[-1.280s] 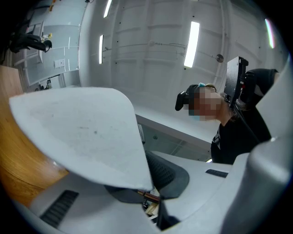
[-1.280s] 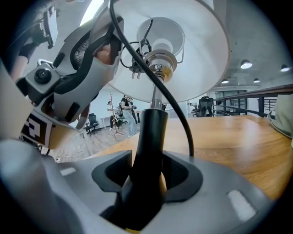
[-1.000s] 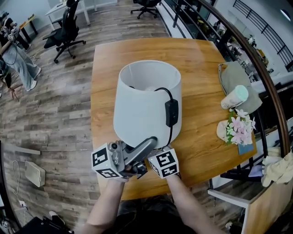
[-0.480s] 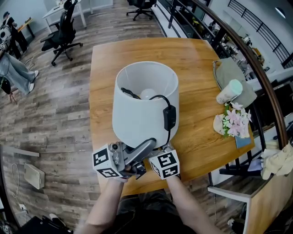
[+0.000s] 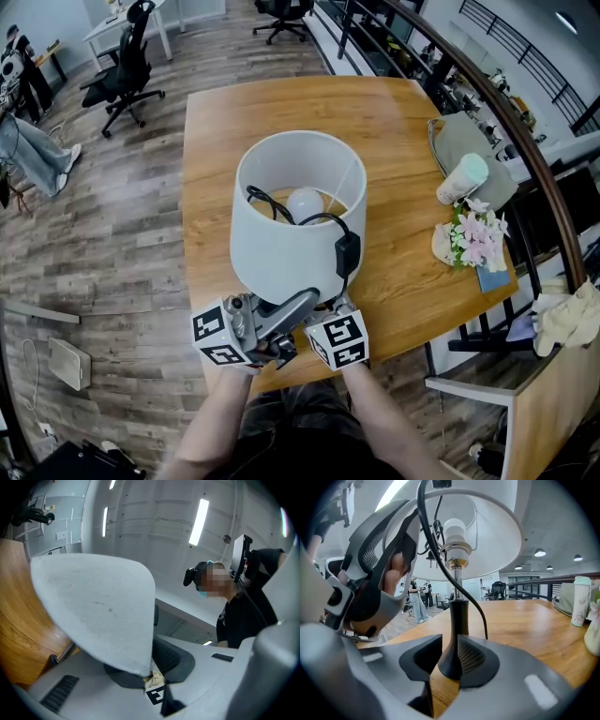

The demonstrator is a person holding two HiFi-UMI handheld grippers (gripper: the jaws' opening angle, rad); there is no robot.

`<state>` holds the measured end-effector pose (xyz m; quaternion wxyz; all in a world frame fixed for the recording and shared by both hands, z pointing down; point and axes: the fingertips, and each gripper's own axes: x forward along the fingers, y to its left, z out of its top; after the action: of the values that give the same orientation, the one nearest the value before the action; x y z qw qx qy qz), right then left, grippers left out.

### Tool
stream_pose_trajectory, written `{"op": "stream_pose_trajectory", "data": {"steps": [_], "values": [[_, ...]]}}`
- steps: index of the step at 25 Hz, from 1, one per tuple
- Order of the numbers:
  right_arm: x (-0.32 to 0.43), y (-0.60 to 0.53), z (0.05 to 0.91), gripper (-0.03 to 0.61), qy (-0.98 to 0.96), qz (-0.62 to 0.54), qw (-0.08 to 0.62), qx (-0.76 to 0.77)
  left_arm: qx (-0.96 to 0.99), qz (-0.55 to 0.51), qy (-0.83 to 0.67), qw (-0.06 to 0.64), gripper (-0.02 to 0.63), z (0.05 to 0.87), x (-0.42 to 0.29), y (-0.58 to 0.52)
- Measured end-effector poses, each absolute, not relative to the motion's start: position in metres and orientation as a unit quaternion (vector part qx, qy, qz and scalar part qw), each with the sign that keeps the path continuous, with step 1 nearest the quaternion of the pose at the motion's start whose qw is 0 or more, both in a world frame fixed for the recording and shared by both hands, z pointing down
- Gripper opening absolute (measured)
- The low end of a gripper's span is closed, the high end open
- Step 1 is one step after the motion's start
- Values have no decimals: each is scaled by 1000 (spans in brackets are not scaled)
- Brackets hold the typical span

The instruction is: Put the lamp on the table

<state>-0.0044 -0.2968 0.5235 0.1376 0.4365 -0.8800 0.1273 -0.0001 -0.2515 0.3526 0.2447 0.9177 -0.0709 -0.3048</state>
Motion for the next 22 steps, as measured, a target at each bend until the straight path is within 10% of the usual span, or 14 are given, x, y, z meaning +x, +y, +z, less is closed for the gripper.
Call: {"op": "stream_pose_trajectory", "data": {"steps": [8,22], "values": [[2,-285,523,11,-873,128,135,451,921,-292,-64,252,41,361,3,-238],[6,-273,521,8,-873,130,130,453,921,-284,-66,257,49,370,4,-225]]}}
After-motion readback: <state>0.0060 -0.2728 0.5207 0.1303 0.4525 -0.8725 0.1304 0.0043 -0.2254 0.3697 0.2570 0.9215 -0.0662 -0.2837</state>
